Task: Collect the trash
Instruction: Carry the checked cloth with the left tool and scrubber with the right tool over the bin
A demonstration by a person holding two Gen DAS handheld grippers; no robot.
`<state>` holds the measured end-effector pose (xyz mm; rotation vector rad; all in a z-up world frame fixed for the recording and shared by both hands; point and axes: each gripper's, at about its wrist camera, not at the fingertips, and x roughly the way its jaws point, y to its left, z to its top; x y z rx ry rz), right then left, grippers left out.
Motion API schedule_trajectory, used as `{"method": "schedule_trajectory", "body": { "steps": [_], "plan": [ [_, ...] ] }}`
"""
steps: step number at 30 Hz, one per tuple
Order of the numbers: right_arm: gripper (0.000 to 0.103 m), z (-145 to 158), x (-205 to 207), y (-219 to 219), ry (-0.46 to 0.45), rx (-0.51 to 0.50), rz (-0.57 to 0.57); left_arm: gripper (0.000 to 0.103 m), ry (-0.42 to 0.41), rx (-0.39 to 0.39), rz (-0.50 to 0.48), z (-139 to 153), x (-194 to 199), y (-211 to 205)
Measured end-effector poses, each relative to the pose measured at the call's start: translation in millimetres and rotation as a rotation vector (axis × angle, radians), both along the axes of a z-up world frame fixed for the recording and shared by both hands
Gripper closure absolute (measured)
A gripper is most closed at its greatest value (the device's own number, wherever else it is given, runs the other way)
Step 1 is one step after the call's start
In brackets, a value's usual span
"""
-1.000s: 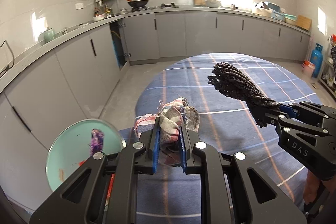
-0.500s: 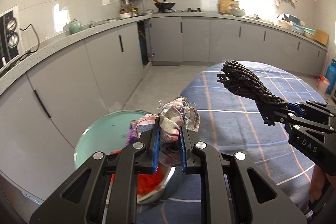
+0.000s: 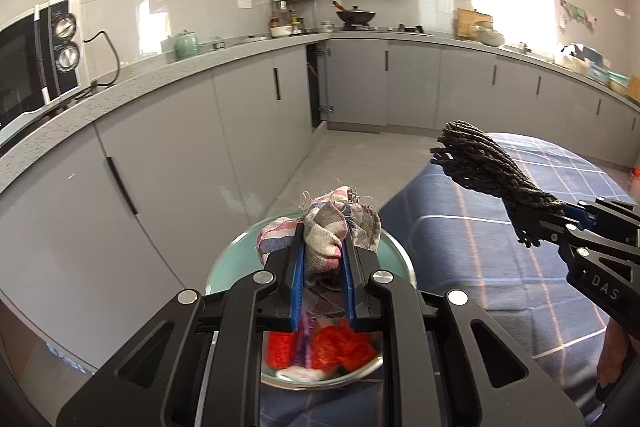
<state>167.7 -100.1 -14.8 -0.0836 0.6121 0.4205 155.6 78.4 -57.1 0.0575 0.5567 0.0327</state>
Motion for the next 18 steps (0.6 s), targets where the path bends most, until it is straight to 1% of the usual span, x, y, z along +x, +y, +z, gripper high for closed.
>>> {"method": "schedule_trajectory", "body": {
  "steps": [7,18],
  "plan": [
    [0.085,5,4,23,-0.015,-0.001,0.045,0.087,-0.028,0.032,0.077,7,-5,20],
    [0.085,5,15,49,-0.021,0.005,0.097,0.087,-0.048,0.055,0.159,15,-5,49]
  ]
}}
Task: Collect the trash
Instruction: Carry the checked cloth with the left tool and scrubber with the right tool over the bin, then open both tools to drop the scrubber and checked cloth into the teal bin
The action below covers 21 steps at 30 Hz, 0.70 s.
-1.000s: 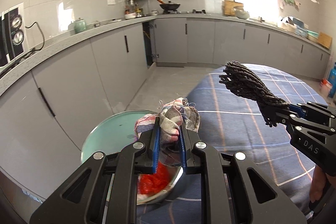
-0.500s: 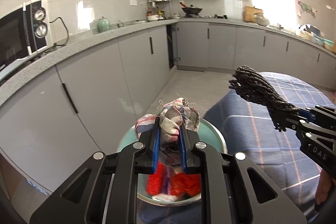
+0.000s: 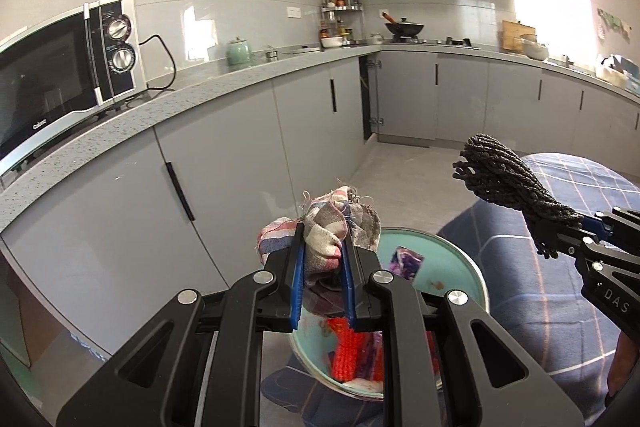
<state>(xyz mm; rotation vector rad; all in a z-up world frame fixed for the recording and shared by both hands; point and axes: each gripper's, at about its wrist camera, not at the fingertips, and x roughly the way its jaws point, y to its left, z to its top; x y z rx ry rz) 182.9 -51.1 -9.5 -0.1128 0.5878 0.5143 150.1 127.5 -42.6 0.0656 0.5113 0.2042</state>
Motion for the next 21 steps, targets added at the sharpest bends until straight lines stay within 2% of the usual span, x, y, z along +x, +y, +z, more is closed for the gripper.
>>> {"method": "schedule_trajectory", "body": {
  "steps": [21],
  "plan": [
    [0.085,-6,16,37,0.004,-0.027,0.067,0.087,0.007,0.039,0.093,-2,2,22]
  ]
}}
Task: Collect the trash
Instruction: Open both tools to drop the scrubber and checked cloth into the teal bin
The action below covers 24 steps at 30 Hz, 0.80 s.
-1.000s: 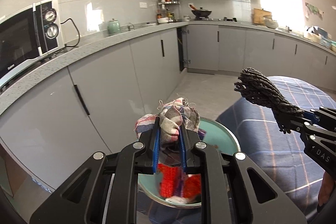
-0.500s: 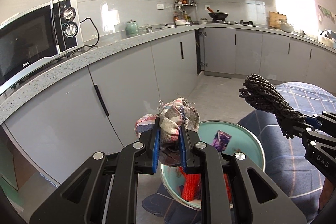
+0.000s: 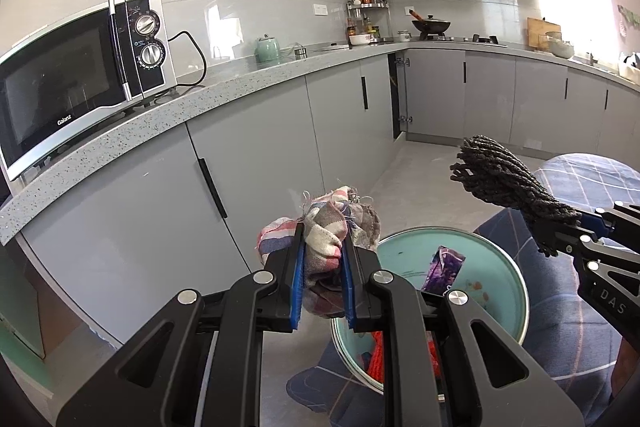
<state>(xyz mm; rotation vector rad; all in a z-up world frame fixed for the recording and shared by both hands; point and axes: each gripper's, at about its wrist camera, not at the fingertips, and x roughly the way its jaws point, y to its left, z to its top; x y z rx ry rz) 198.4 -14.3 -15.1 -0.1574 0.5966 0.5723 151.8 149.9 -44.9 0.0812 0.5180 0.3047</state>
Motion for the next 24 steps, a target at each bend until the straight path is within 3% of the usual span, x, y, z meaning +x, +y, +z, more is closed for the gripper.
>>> {"method": "schedule_trajectory", "body": {
  "steps": [24],
  "plan": [
    [0.085,-0.6,5.1,8.3,-0.001,-0.006,0.008,0.087,0.005,0.007,-0.008,-2.3,2.9,-1.7]
  ]
}}
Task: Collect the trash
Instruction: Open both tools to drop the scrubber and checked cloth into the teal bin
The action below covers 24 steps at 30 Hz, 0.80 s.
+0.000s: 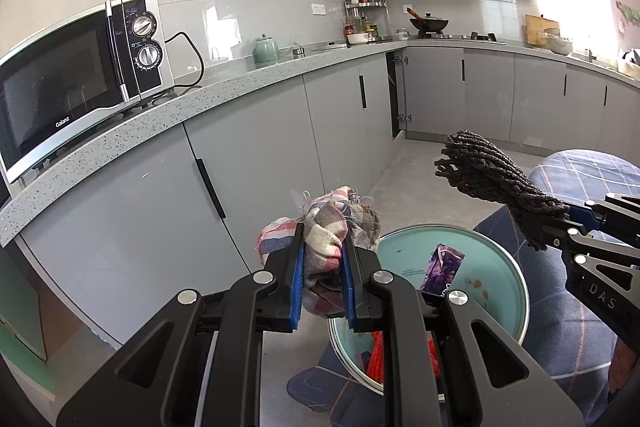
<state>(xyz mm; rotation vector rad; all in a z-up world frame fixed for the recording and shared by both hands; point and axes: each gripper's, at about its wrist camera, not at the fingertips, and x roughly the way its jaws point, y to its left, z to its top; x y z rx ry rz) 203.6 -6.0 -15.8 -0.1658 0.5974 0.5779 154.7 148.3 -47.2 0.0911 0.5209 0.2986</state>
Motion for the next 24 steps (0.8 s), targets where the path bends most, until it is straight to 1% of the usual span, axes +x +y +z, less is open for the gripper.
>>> {"method": "schedule_trajectory", "body": {
  "steps": [14,20,21,22,23,24],
  "plan": [
    [0.085,-0.3,2.4,1.7,0.001,-0.008,0.002,0.086,0.003,-0.006,-0.016,-0.6,2.7,2.4],
    [0.083,-2.1,4.5,1.7,-0.002,-0.007,-0.005,0.082,-0.002,-0.012,-0.017,-1.0,2.8,3.8],
    [0.081,-2.4,5.2,1.3,-0.005,-0.002,-0.007,0.076,-0.004,-0.014,-0.016,-0.9,3.0,4.8],
    [0.076,-2.7,5.7,0.7,-0.006,0.004,-0.003,0.066,-0.009,-0.013,-0.015,-0.6,2.5,4.8],
    [0.06,-3.1,6.4,-0.6,-0.009,0.009,-0.004,0.064,-0.014,-0.01,-0.015,-0.5,2.2,4.8],
    [0.055,-3.2,5.9,-2.3,-0.013,0.014,-0.009,0.06,-0.015,-0.005,-0.013,-0.3,2.3,4.4]
  ]
}}
